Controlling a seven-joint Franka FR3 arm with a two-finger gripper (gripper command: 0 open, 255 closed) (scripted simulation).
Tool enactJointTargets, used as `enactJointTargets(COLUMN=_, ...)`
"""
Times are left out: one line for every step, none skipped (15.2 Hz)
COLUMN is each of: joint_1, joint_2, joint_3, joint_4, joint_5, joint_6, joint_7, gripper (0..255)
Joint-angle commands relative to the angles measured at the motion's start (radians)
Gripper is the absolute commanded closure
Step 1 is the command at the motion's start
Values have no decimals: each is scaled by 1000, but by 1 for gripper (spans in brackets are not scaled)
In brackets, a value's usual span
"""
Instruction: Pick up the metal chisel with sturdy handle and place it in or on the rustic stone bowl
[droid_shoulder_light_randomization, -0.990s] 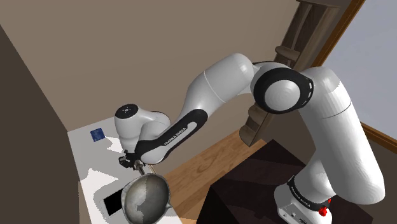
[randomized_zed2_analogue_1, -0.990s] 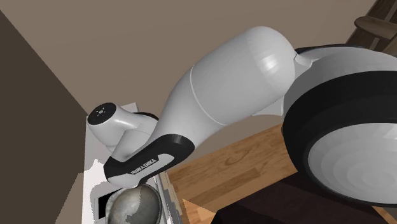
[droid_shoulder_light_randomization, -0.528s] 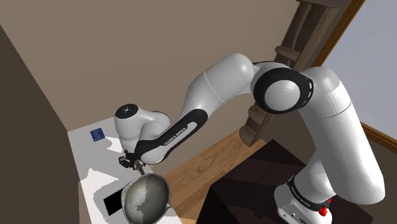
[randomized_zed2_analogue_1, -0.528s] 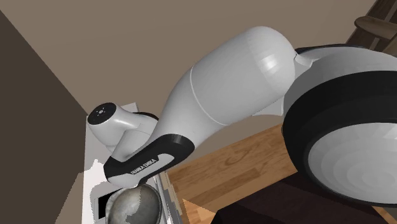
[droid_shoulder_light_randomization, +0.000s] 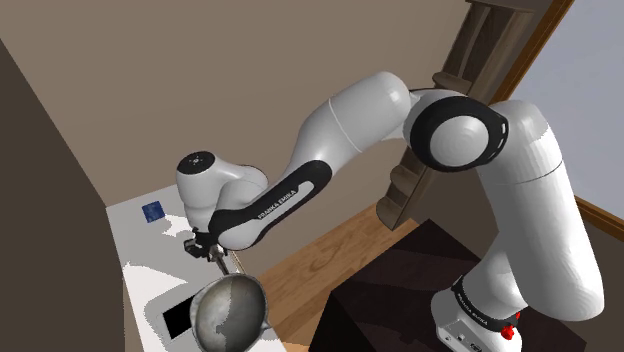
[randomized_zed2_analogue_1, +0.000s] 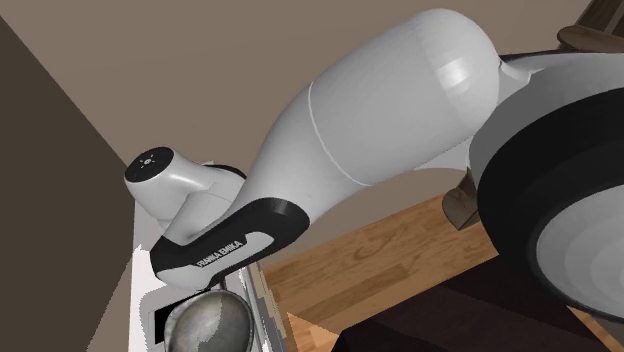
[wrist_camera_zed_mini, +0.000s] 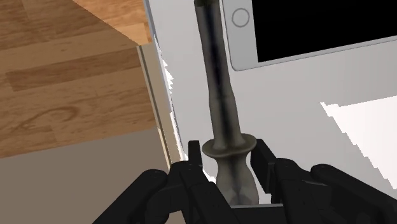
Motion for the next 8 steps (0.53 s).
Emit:
enactJointTargets(joint_1=-6, joint_2=-19, joint_3=7, joint_4=-3, joint_5=7, joint_6=-15, joint_7=-6, gripper=255)
enactJointTargets(joint_1=-8, joint_2=-28, joint_3=10, joint_4=-5, joint_5=11, joint_6=-23, joint_7=-8, gripper=255)
enactJointTargets(joint_1=-10, joint_2=-37, joint_3=14, joint_4=-6, joint_5=15, joint_6=-31, joint_7=-10, gripper=255)
enactJointTargets(joint_1=-13, joint_2=-46, joint_3=17, joint_4=-7, joint_5=18, joint_6=-39, joint_7=-12, gripper=255)
enactJointTargets(joint_1=-15, joint_2=-55, joint_3=20, joint_4=-7, joint_5=22, joint_6=-47, joint_7=-15, gripper=255)
enactJointTargets(joint_1=-17, joint_2=-64, joint_3=23, joint_4=-8, joint_5=26, joint_6=-56, joint_7=-17, gripper=255)
enactJointTargets(joint_1=-19, joint_2=-73, joint_3=26, joint_4=-8, joint_5=29, joint_6=-64, joint_7=-19, gripper=255)
enactJointTargets(joint_1=-21, joint_2=-81, joint_3=30, joint_4=-8, joint_5=33, joint_6=-72, joint_7=-22, gripper=255)
